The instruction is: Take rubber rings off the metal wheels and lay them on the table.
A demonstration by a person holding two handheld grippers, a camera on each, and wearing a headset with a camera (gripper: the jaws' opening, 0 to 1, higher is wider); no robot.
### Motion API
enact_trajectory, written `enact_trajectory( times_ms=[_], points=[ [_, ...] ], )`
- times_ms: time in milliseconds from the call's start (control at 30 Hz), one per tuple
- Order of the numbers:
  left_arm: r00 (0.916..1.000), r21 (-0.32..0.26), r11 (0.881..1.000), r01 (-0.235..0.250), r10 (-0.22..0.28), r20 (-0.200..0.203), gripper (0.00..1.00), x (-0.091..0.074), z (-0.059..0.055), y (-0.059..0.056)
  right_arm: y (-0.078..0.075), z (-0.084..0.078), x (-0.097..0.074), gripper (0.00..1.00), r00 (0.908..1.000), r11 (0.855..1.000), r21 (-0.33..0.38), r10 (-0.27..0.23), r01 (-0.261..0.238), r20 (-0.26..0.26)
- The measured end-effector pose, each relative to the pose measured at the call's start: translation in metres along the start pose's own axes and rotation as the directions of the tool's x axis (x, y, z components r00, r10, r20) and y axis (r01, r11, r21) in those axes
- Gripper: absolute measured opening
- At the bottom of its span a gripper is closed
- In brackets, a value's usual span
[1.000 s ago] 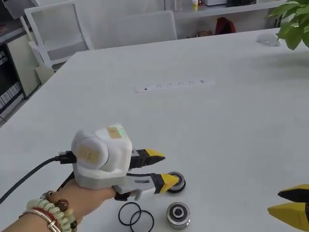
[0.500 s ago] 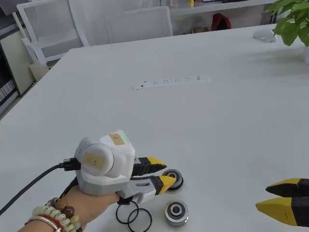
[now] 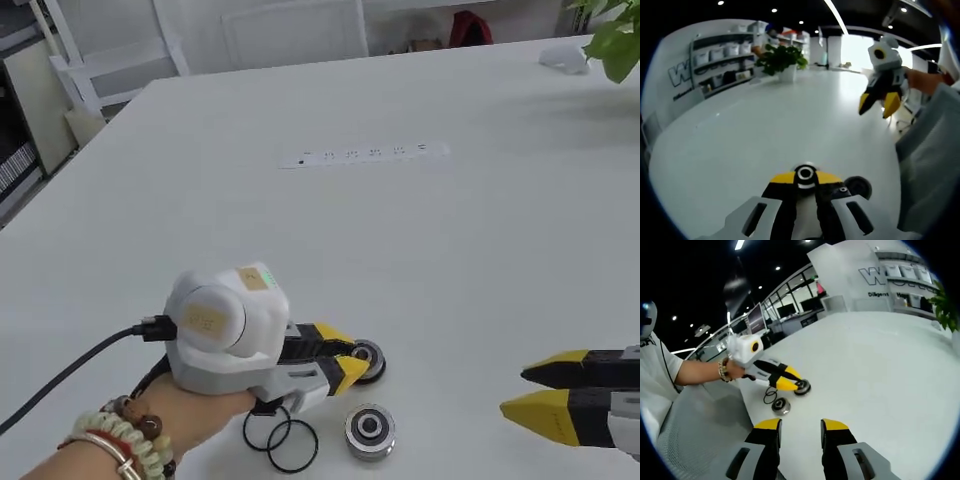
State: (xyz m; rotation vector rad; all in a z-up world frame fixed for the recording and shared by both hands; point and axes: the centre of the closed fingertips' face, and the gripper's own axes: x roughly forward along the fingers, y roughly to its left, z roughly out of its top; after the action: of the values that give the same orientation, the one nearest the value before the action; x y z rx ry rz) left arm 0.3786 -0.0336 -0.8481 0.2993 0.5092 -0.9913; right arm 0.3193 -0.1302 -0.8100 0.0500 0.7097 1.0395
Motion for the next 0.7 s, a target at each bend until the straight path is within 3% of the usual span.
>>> enact_trajectory(
  times_ms=[67, 367, 700],
  points=[
    [1.0, 0.021, 1.0, 0.001, -0.001, -0.006, 0.15, 0.0, 0.0, 0.0, -0.001, 0.001, 0.006, 0.29, 1.0, 1.0, -0.001, 0.005, -0.005, -0.006],
    [0.9998, 0.009, 1.0, 0.019, -0.019, -0.006, 0.15, -0.001, -0.001, -0.003, -0.003, 0.011, 0.036, 0.28, 0.9985, 0.997, -0.067, 0.027, -0.03, -0.048],
    [0.9993, 0.028, 0.999, 0.035, -0.035, -0.011, 0.15, 0.0, -0.001, -0.009, -0.003, 0.008, 0.071, 0.25, 0.9914, 0.991, -0.115, 0.06, -0.073, -0.117]
  ],
)
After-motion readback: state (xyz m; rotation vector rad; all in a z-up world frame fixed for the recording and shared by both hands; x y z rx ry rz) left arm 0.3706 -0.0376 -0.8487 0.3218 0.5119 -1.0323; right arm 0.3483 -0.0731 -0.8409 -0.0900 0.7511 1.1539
